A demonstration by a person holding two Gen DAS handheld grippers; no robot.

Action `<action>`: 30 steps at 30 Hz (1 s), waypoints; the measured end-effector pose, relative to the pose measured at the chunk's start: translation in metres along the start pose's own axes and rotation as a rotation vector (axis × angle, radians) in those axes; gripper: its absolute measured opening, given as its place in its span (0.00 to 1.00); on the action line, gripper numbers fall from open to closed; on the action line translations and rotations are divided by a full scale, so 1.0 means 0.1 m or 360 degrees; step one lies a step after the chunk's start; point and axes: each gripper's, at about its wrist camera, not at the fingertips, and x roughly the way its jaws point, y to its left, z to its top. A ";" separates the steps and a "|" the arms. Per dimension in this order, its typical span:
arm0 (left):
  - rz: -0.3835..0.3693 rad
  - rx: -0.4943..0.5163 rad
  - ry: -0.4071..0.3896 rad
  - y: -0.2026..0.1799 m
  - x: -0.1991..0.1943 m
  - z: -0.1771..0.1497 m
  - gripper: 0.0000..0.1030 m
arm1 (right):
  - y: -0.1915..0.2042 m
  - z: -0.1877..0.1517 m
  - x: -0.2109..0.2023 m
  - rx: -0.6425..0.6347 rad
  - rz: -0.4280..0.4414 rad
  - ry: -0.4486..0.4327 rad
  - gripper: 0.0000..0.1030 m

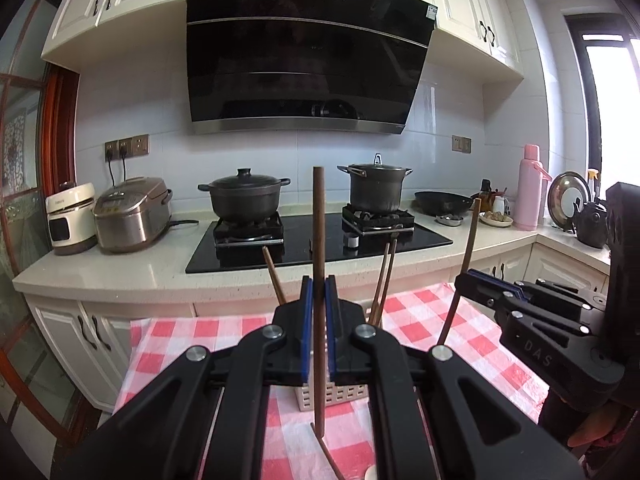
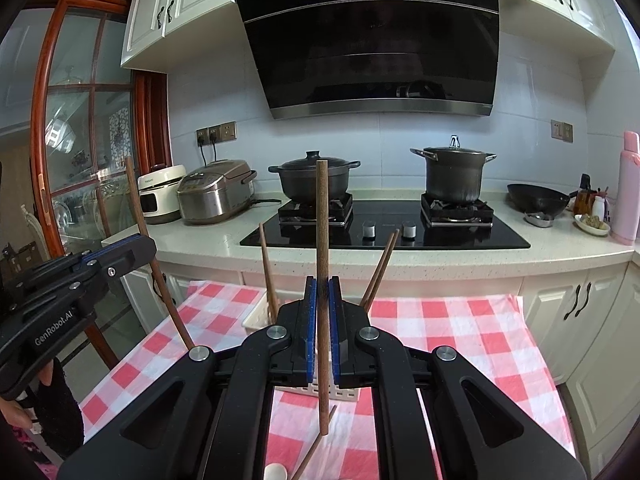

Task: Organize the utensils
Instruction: 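Carry the upright chopsticks over the caddy and lower them inside with both tools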

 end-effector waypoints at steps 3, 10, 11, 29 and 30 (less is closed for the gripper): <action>-0.0007 0.0002 -0.0007 -0.01 0.03 0.03 0.06 | -0.02 0.02 0.03 -0.0002 -0.0006 -0.0005 0.06; -0.0016 -0.0005 -0.0016 0.00 0.13 0.11 0.06 | -0.07 0.04 0.16 0.0000 -0.0019 0.0010 0.06; -0.0019 -0.0009 -0.0017 0.01 0.14 0.13 0.06 | -0.07 0.04 0.17 0.0002 -0.0020 0.0010 0.06; 0.0015 -0.0143 -0.0063 0.21 0.63 0.65 0.06 | -0.31 0.51 0.51 0.0105 0.0009 -0.0056 0.06; 0.0025 -0.0151 -0.0065 0.23 0.67 0.67 0.06 | -0.32 0.53 0.56 0.0115 0.0010 -0.0054 0.06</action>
